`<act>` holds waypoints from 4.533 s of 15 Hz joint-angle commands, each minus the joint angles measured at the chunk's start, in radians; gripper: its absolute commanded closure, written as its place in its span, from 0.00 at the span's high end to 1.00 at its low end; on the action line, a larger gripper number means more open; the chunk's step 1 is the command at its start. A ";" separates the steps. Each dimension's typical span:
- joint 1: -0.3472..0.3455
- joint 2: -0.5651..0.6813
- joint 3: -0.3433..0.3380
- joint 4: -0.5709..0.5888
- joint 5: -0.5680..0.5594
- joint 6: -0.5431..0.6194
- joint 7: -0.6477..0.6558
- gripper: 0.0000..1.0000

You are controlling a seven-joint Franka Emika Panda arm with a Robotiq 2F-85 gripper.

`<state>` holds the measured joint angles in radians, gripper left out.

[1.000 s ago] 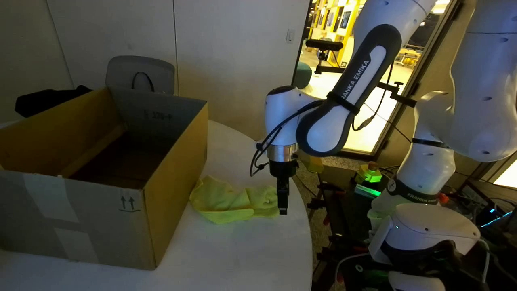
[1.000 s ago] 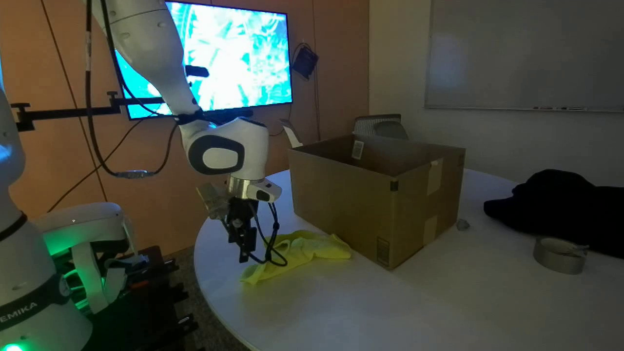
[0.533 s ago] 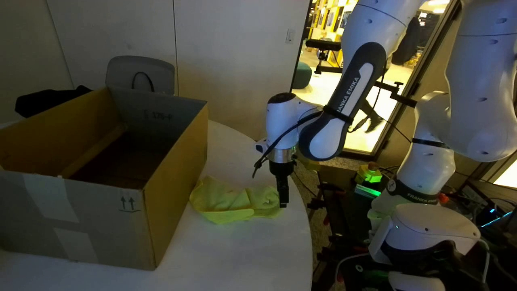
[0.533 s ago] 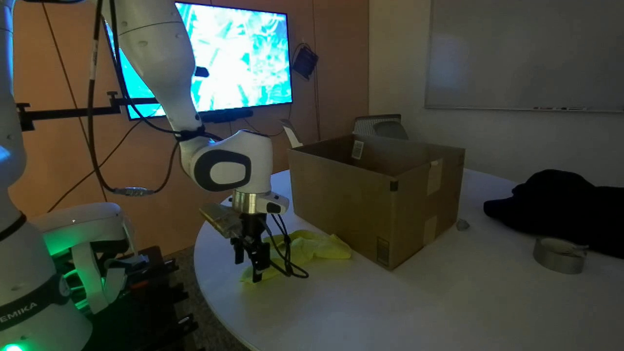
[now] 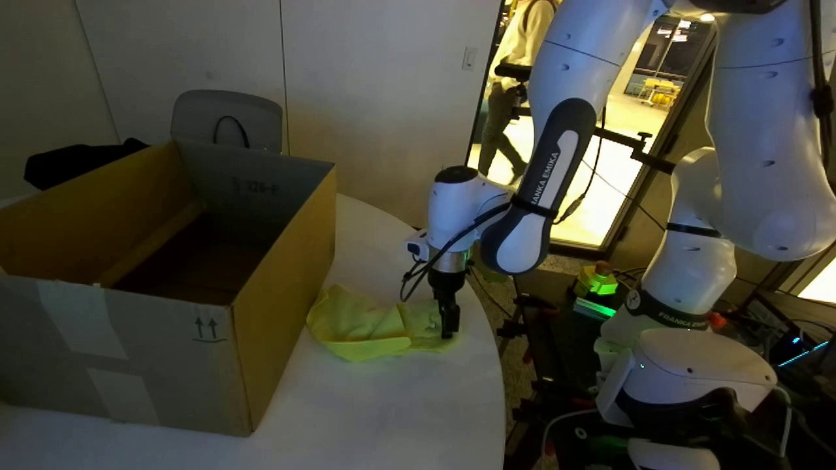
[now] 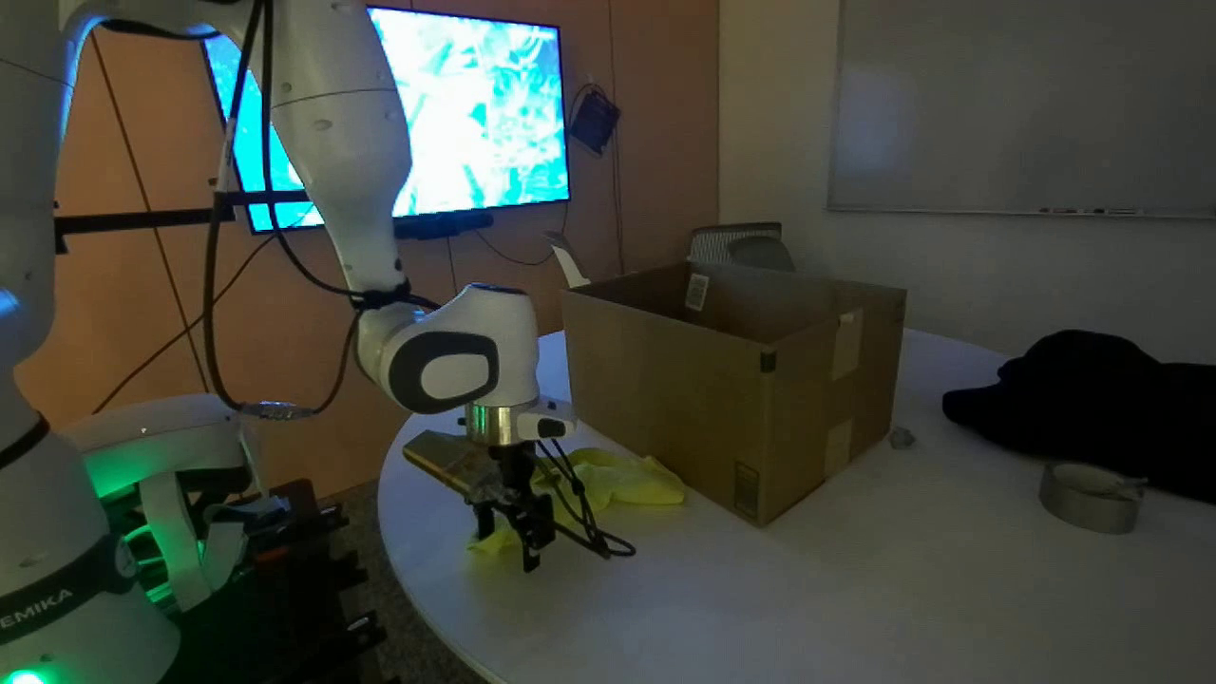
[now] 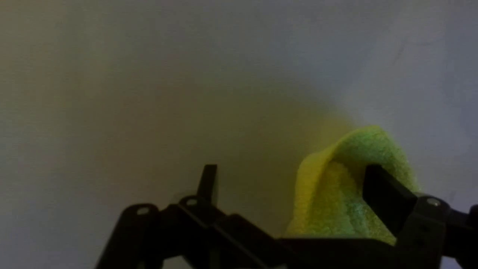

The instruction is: Put the marker on the towel then fold it and put it inside the box

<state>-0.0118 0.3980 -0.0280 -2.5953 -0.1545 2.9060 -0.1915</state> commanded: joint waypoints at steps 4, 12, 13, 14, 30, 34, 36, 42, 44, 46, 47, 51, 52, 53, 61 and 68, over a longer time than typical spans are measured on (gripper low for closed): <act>-0.041 0.096 0.014 0.049 -0.010 0.097 -0.041 0.74; -0.152 0.051 0.104 0.058 0.016 0.009 -0.130 0.14; -0.164 0.044 0.115 0.057 0.018 -0.006 -0.143 0.05; -0.167 0.030 0.116 0.054 0.019 -0.030 -0.146 0.03; -0.114 -0.336 -0.015 -0.057 -0.038 -0.227 -0.091 0.01; -0.097 -0.362 -0.002 -0.010 -0.005 -0.225 -0.118 0.01; -0.078 -0.344 0.009 0.021 0.008 -0.204 -0.121 0.01; -0.018 -0.250 0.059 0.152 0.058 -0.217 -0.173 0.01; -0.004 -0.189 0.085 0.215 0.062 -0.247 -0.200 0.01; 0.002 -0.133 0.108 0.275 0.055 -0.298 -0.223 0.01; 0.005 -0.100 0.119 0.308 0.050 -0.331 -0.233 0.01; 0.009 0.009 0.158 0.421 0.038 -0.478 -0.297 0.01; 0.017 0.038 0.161 0.449 0.025 -0.517 -0.299 0.01; 0.023 0.063 0.164 0.477 0.016 -0.557 -0.305 0.01; 0.086 0.215 0.196 0.670 -0.040 -0.757 -0.349 0.01; 0.142 0.316 0.235 0.774 -0.070 -0.810 -0.408 0.31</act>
<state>0.1209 0.6717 0.1924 -1.8836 -0.1985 2.1329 -0.5604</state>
